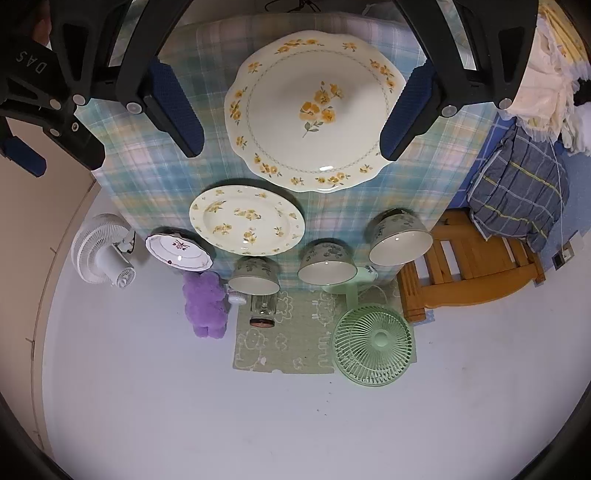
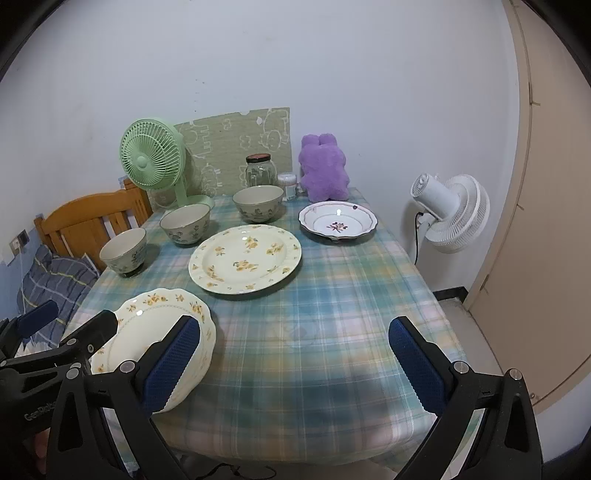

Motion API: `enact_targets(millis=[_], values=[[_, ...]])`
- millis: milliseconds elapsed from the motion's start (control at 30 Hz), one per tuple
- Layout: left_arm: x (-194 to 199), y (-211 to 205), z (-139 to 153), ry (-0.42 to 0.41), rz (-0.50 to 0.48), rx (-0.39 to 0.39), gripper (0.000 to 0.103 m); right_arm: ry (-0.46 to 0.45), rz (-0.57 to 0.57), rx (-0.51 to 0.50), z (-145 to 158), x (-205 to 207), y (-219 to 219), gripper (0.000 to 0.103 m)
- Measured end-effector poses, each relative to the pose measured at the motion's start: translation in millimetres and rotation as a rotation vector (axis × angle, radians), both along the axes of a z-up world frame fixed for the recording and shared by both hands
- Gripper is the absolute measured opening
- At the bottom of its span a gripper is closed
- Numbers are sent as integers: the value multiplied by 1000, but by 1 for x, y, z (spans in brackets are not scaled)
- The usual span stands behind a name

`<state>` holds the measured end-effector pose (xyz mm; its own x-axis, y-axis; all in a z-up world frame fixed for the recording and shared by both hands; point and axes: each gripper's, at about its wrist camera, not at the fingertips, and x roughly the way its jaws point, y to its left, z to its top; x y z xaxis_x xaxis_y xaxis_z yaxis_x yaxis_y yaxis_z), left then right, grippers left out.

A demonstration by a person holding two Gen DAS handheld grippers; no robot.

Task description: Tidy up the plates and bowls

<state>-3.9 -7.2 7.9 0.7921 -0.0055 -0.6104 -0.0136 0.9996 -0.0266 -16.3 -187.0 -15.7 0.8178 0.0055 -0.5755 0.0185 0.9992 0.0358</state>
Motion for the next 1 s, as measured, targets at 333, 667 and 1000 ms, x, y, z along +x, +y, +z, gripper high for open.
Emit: enact_targets(millis=[333,667,1000], values=[[-2,4,2,-9,36,-19,102,-3,-3,-3,-2,-3,1,103],[-6,4,0,-13,34,-5,102,-5,2,-7,0,-5,2,103],[-5,3,1,-11,36,-2,101,-6,2,-8,0,-6,1,103]])
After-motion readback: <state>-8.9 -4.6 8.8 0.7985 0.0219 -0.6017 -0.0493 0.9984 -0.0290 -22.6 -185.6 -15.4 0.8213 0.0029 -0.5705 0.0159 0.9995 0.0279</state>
